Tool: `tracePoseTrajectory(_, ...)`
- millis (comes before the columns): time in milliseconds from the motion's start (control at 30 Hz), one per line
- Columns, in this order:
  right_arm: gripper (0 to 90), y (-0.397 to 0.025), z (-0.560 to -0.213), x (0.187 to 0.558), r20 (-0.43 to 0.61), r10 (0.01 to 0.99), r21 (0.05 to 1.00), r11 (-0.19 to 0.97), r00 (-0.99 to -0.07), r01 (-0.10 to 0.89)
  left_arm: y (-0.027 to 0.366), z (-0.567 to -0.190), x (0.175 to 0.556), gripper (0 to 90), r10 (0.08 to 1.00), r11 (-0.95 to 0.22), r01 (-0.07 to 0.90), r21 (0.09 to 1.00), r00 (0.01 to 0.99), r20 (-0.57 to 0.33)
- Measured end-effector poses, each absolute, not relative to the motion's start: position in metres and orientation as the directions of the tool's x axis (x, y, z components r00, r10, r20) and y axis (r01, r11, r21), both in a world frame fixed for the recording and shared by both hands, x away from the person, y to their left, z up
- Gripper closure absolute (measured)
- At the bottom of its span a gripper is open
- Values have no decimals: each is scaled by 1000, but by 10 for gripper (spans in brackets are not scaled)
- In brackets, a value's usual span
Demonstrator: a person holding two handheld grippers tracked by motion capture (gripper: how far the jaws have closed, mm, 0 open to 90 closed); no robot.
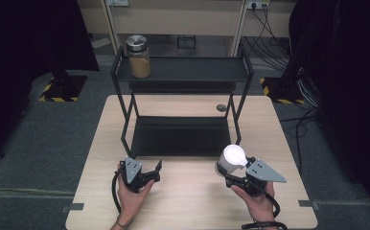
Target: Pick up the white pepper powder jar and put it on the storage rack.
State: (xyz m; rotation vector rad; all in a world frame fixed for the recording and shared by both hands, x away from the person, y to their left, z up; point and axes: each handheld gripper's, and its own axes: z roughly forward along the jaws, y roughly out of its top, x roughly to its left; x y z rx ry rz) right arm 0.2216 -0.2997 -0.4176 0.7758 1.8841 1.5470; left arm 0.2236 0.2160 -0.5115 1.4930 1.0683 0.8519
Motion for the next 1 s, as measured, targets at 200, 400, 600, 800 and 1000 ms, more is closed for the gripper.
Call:
tracePoseTrajectory(200,307,-295,-405,228,-70,774,989,138,-629,59,217,-512,224,17,939,-34,182,983,343,-31)
tracePoseTrajectory(400,307,-288,-393,234,-77,787,991,129,-612,41,217,-511,224,17,939,-36,182,983,344,-29)
tracePoseTrajectory(600,307,-278,-382,240,-89,802,992,128,-590,24,217,-511,224,17,939,-37,183,982,343,-28)
tracePoseTrajectory(800,307,-269,-369,248,-105,813,992,127,-572,-2,217,-511,225,17,939,-32,185,982,342,-34)
tracePoseTrajectory(1000,307,-261,-356,255,-122,821,991,128,-557,-28,217,-511,225,17,939,-32,187,982,342,-35)
